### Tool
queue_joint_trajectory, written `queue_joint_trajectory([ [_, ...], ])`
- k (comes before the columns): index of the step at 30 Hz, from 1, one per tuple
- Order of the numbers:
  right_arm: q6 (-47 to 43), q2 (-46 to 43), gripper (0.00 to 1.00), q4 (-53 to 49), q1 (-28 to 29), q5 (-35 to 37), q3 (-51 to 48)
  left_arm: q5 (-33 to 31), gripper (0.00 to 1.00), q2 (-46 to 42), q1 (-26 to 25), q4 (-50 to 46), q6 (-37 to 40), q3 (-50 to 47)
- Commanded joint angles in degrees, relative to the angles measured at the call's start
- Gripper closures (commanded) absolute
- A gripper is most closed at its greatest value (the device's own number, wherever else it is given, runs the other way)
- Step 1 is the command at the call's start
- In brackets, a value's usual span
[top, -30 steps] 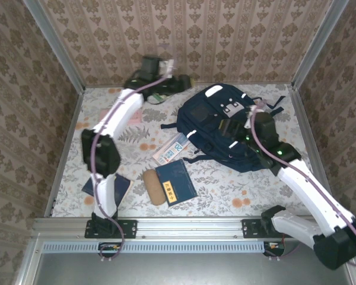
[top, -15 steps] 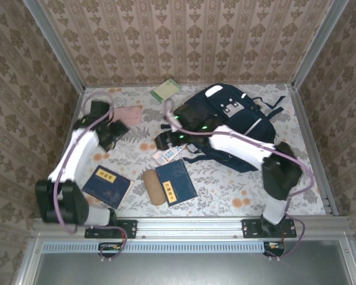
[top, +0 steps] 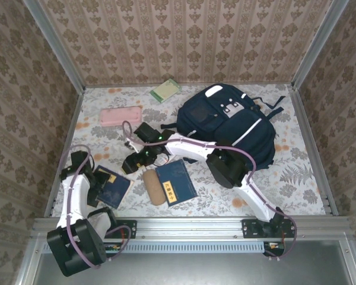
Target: Pack the student bag
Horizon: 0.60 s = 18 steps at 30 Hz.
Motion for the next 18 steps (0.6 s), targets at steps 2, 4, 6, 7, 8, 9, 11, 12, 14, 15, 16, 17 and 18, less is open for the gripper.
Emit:
queue_joint_trajectory([
  [2, -0.8, 4.0, 0.16, -5.8, 1.0, -4.2, 4.8, 2.5, 0.12, -0.5, 0.8, 5.0, -0.8, -2.9],
  [4, -1.2, 5.8, 0.19, -7.7, 1.4, -4.6, 6.8, 2.9, 0.12, -0.2, 0.9, 7.8, -1.5, -4.4],
  [6, -2.0, 7.3, 0.2, -9.5, 1.8, -4.4, 8.8, 5.3, 0.13, 0.2, 0.8, 10.7, -1.8, -5.8],
  [7, -2.6, 8.0, 0.2, -10.6, 2.1, -3.7, 9.7, 6.2, 0.13, 0.2, 0.5, 11.8, -1.8, -6.3],
  [8, -3.3, 8.6, 0.21, -11.9, 2.5, -2.8, 10.5, 6.3, 0.14, 0.1, 0.0, 12.6, -2.0, -6.7],
  [9, -4.1, 9.2, 0.21, -13.3, 2.8, -2.0, 11.5, 6.4, 0.14, -0.3, -0.4, 13.5, -2.1, -7.3],
  [11, -4.6, 10.1, 0.23, -14.6, 3.2, -1.5, 12.7, 7.0, 0.14, -1.2, -0.7, 15.0, -2.3, -8.6],
  [12, -4.7, 10.5, 0.26, -15.1, 3.3, -1.6, 13.3, 7.6, 0.14, -1.9, -0.8, 16.1, -2.6, -9.4],
  [14, -5.1, 11.1, 0.32, -16.1, 3.6, -1.9, 14.3, 9.2, 0.15, -2.8, -0.9, 18.4, -2.8, -10.8],
  [15, -5.2, 11.2, 0.38, -16.1, 3.7, -2.3, 14.4, 9.7, 0.15, -3.3, -0.9, 18.8, -3.1, -11.1],
  [16, -5.2, 11.1, 0.42, -16.1, 3.7, -2.6, 14.5, 9.9, 0.15, -3.7, -1.1, 19.3, -3.2, -11.3],
  [17, -5.3, 10.8, 0.47, -16.1, 3.7, -2.6, 14.5, 10.3, 0.15, -3.9, -1.3, 20.0, -3.3, -11.5],
  [18, -5.2, 10.7, 0.53, -15.9, 3.7, -2.7, 14.5, 10.7, 0.16, -4.1, -1.6, 20.5, -3.3, -11.6],
])
